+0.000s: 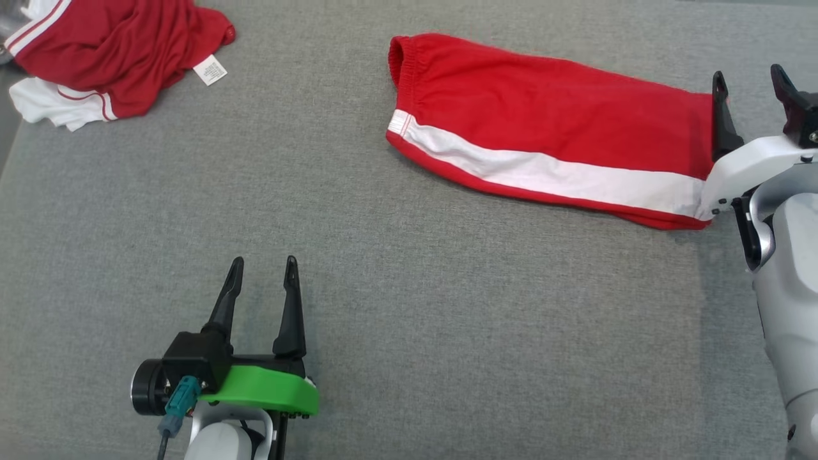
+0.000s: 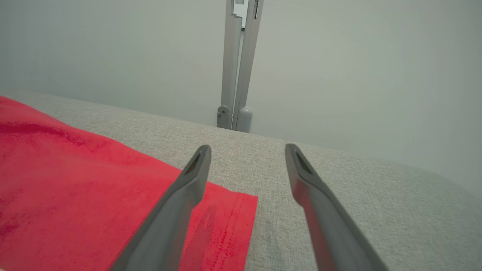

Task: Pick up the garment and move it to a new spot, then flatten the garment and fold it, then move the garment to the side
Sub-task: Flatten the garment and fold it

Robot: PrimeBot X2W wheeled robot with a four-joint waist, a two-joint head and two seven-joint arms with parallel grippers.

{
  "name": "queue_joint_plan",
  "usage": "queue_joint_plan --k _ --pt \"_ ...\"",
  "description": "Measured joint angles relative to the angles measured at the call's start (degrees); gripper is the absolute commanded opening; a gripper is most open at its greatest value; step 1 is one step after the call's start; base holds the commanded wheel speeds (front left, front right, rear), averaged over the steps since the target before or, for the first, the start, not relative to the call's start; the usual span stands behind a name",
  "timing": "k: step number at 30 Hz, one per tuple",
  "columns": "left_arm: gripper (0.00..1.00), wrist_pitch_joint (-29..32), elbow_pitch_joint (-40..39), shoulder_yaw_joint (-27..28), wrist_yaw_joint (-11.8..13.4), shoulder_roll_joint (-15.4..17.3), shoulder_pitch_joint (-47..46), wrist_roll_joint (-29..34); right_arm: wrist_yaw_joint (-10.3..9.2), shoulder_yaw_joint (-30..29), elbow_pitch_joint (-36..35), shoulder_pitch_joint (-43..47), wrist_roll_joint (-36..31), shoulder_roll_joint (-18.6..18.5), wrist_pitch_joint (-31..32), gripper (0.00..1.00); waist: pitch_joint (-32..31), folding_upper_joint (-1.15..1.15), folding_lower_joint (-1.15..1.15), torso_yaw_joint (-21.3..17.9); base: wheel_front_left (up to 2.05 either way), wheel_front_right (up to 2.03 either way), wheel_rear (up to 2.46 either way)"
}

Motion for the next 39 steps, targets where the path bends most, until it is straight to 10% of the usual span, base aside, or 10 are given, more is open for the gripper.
queue_joint_plan --k 20,39 --pt "1.0 0.0 1.6 2.5 -1.2 0.0 2.4 1.1 0.0 3.5 -30.2 26.6 6.8 10.1 0.0 1.0 -10.2 0.0 0.0 -9.2 0.0 0.0 0.0" --pt "1.0 0.0 0.9 3.8 -0.3 0.0 6.1 0.7 0.0 4.4 -35.9 37.8 10.7 11.8 0.0 1.0 -16.2 0.0 0.0 -11.6 0.0 0.0 0.0"
